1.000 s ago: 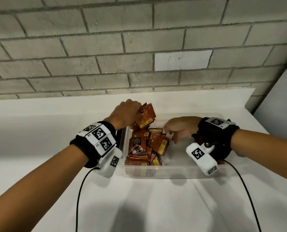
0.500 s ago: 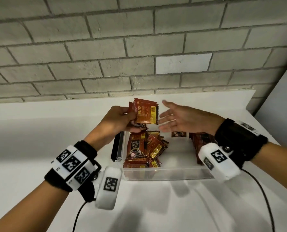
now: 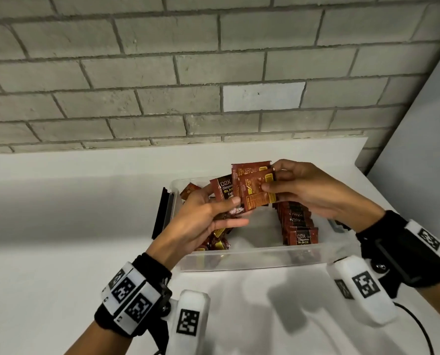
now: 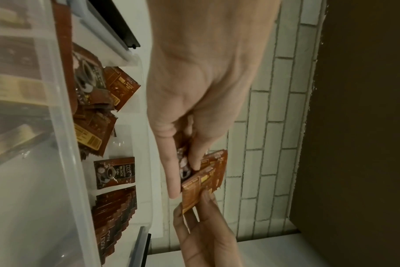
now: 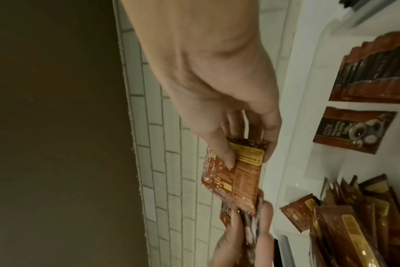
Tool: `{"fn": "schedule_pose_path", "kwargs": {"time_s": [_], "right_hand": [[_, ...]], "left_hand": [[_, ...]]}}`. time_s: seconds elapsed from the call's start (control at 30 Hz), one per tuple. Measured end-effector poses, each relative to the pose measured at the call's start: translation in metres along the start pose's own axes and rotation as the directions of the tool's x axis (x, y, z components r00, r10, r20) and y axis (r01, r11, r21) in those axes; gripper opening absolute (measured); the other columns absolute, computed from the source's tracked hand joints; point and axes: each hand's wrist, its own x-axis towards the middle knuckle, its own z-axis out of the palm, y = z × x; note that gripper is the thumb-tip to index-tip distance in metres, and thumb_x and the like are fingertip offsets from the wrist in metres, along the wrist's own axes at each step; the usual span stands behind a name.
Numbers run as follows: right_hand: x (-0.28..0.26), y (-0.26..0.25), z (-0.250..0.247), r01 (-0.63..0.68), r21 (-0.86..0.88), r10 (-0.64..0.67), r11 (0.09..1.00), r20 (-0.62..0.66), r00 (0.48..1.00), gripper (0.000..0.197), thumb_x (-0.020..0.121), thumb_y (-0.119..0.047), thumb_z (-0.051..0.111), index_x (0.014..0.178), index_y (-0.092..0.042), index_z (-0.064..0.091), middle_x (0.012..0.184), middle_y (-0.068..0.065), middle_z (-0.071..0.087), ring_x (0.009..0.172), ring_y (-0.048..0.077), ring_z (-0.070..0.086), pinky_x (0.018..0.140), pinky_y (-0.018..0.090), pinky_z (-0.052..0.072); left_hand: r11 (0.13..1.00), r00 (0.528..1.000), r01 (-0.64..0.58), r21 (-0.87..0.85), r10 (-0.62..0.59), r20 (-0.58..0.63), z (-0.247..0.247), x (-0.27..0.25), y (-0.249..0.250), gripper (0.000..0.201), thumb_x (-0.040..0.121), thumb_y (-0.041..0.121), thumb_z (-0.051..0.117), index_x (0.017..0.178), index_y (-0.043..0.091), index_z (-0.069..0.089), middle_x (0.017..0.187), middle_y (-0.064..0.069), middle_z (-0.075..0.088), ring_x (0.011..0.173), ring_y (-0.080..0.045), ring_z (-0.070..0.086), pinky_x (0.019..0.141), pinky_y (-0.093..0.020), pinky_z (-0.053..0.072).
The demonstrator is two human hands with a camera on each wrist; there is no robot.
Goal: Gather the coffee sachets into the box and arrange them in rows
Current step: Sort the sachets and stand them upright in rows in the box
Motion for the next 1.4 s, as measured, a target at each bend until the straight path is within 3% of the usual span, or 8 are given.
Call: {"fn": "schedule_pose_path", "kwargs": {"time_s": [0.13,0.33,0.5,0.77,0.87,0.97,1.1,1.4], "right_hand": [[-0.013,-0.002,-0.017,0.186,0.012,-0.186,0.983,-0.007,0.983,0.028,0.074,-0.009,0.067,0.100,-0.009,0.056,0.106,0.009,0.071,0.102,0.022,0.066,0.085,0.025,0.055],[-0.032,0.001,-0.019,0.571,-0.193,-0.538,0.798,0.200,0.819,0.011,0.081,-0.019,0.068,0.089,-0.013,0.070,0.100,0.002,0.070,0.105,0.023,0.063,0.096,0.030,0.048],[-0.026,0.011,-0.018,0.553,-0.230,-0.499,0.801,0.256,0.828,0.013,0.077,-0.012,0.062,0.086,-0.011,0.072,0.102,-0.002,0.072,0.110,0.017,0.062,0.104,0.027,0.041],[-0.027,0.021,-0.017,0.511,-0.193,-0.480,0.838,0.184,0.858,0.042,0.081,0.010,0.049,0.103,-0.017,0.072,0.122,-0.005,0.066,0.131,0.012,0.047,0.106,0.025,0.041],[-0.033,0.030,-0.013,0.450,-0.057,-0.451,0.891,-0.011,0.892,0.033,0.089,-0.018,0.059,0.121,-0.013,0.058,0.127,0.001,0.063,0.126,0.018,0.052,0.104,0.037,0.044],[-0.041,0.040,0.000,0.280,0.043,-0.278,0.959,-0.040,0.960,0.070,0.072,-0.049,0.074,0.124,-0.012,0.047,0.120,0.009,0.062,0.110,0.020,0.063,0.087,0.035,0.055],[-0.045,0.052,0.018,0.158,0.139,-0.133,0.978,-0.175,0.975,0.053,0.073,-0.014,0.071,0.121,-0.004,0.048,0.110,0.013,0.068,0.102,0.024,0.067,0.084,0.032,0.057],[-0.044,0.054,0.002,0.179,0.314,-0.069,0.932,-0.334,0.940,0.029,0.083,0.000,0.063,0.111,-0.003,0.055,0.105,0.021,0.066,0.099,0.029,0.065,0.079,0.030,0.058]], "left_hand": [[0.999,0.999,0.021,-0.040,-0.020,0.030,0.003,-0.001,-0.007,0.028,0.089,-0.004,0.055,0.116,0.001,0.054,0.110,-0.022,0.068,0.097,-0.035,0.068,0.075,-0.039,0.060],[0.982,0.985,0.128,-0.137,-0.109,0.134,0.011,-0.003,-0.008,0.031,0.098,0.020,0.042,0.117,-0.003,0.052,0.109,-0.023,0.068,0.090,-0.033,0.070,0.071,-0.040,0.060],[0.978,0.960,0.169,-0.125,-0.134,0.247,0.019,-0.005,-0.005,0.060,0.087,0.045,0.043,0.130,0.003,0.050,0.118,-0.017,0.065,0.100,-0.028,0.067,0.067,-0.035,0.059],[0.990,0.993,0.048,-0.129,-0.033,0.116,0.023,-0.001,-0.016,0.033,0.079,-0.001,0.061,0.112,0.000,0.057,0.096,-0.013,0.072,0.077,-0.025,0.072,0.051,-0.030,0.059],[0.990,0.999,-0.029,-0.135,0.032,0.020,0.023,0.002,-0.022,0.037,0.079,-0.004,0.063,0.114,0.001,0.055,0.103,-0.015,0.071,0.084,-0.029,0.072,0.055,-0.035,0.060],[0.985,0.997,-0.077,-0.153,0.072,-0.038,0.027,0.005,-0.025,0.029,0.082,-0.006,0.062,0.109,0.004,0.058,0.101,-0.014,0.072,0.082,-0.030,0.072,0.058,-0.037,0.061],[0.986,0.997,-0.078,-0.148,0.075,-0.023,0.033,0.004,-0.031,0.035,0.078,0.000,0.065,0.112,0.003,0.058,0.104,-0.016,0.071,0.082,-0.032,0.071,0.069,-0.043,0.060],[0.962,0.987,-0.131,-0.241,0.104,-0.125,0.032,0.004,-0.040,0.024,0.092,0.005,0.054,0.115,0.002,0.056,0.115,-0.014,0.067,0.097,-0.025,0.069,0.081,-0.047,0.057]]}}
